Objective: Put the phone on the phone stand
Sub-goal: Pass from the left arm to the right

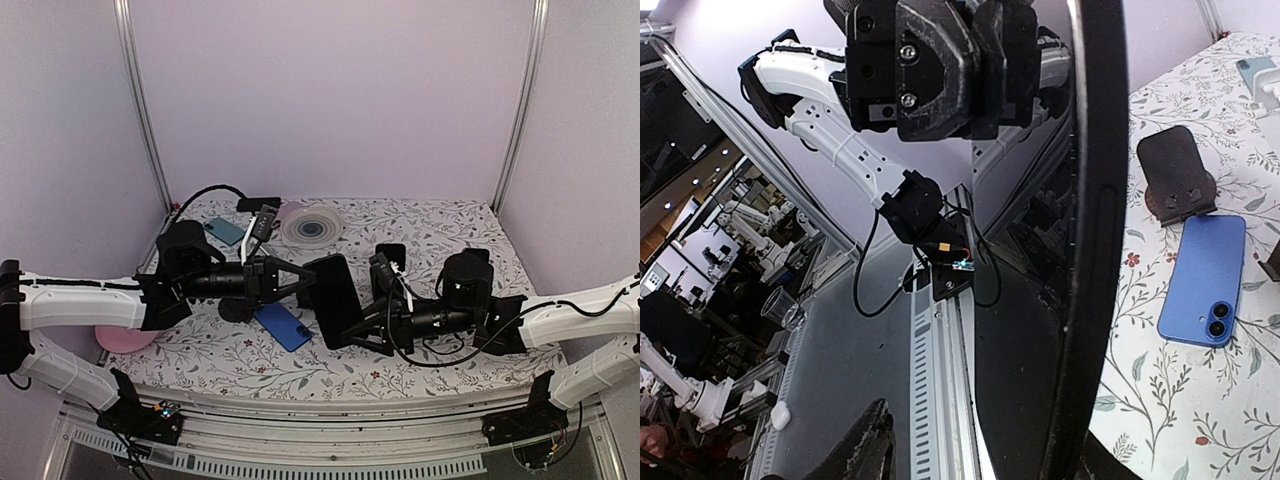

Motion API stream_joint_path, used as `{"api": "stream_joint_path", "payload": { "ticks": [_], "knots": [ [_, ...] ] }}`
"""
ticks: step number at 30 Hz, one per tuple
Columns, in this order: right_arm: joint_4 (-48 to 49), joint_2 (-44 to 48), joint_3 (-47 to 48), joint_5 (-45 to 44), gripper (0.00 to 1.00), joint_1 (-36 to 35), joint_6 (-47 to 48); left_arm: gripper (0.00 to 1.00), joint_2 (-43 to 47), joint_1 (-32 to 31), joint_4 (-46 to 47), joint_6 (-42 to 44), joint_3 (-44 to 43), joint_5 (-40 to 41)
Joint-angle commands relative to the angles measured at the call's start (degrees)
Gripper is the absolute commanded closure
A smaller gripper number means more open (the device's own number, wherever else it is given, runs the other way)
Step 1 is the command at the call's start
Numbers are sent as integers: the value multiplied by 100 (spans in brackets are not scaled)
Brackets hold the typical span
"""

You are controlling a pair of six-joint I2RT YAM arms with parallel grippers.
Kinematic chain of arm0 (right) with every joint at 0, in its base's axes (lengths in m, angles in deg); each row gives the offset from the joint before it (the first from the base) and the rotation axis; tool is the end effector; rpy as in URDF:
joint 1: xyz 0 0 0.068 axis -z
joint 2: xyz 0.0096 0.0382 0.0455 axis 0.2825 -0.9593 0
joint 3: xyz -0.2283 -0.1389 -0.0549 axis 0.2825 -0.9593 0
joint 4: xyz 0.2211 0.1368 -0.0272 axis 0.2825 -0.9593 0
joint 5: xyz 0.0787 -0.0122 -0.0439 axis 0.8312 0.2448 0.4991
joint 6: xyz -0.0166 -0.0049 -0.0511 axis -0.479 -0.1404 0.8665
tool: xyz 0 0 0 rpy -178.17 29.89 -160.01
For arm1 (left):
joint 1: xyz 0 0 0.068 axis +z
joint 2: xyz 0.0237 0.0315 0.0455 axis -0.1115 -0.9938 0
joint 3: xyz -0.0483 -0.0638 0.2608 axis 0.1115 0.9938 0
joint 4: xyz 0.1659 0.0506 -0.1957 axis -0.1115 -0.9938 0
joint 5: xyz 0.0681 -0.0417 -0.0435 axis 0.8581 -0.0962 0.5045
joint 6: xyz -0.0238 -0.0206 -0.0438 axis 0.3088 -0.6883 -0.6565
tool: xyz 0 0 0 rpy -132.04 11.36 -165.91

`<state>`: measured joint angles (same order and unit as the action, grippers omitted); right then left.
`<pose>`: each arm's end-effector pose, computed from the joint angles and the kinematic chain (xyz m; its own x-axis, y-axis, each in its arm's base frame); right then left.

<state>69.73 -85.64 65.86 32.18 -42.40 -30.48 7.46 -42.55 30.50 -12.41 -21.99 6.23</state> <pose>0.1261 0.2450 0.2381 -0.5385 -0.1378 -0.8313 -0.8423 0.0607 0.5356 0.1714 -0.2272 0.2751 -0.6260 -0.0771 -0.7760 0.7708 0.0893 -0.6308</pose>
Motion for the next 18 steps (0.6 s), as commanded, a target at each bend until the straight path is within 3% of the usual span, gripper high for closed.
{"api": "stream_joint_path", "payload": {
  "ticks": [1, 11, 18],
  "knots": [
    [157, -60, 175, 313, 52, -29, -5, 100, 32, 136, 501, 37, -120, 160],
    [203, 3, 157, 373, 62, -32, -30, 100, 92, 150, 622, 25, -42, 79],
    [280, 107, 70, 376, 78, -26, -83, 100, 140, 159, 771, -13, 29, 23]
  ]
}}
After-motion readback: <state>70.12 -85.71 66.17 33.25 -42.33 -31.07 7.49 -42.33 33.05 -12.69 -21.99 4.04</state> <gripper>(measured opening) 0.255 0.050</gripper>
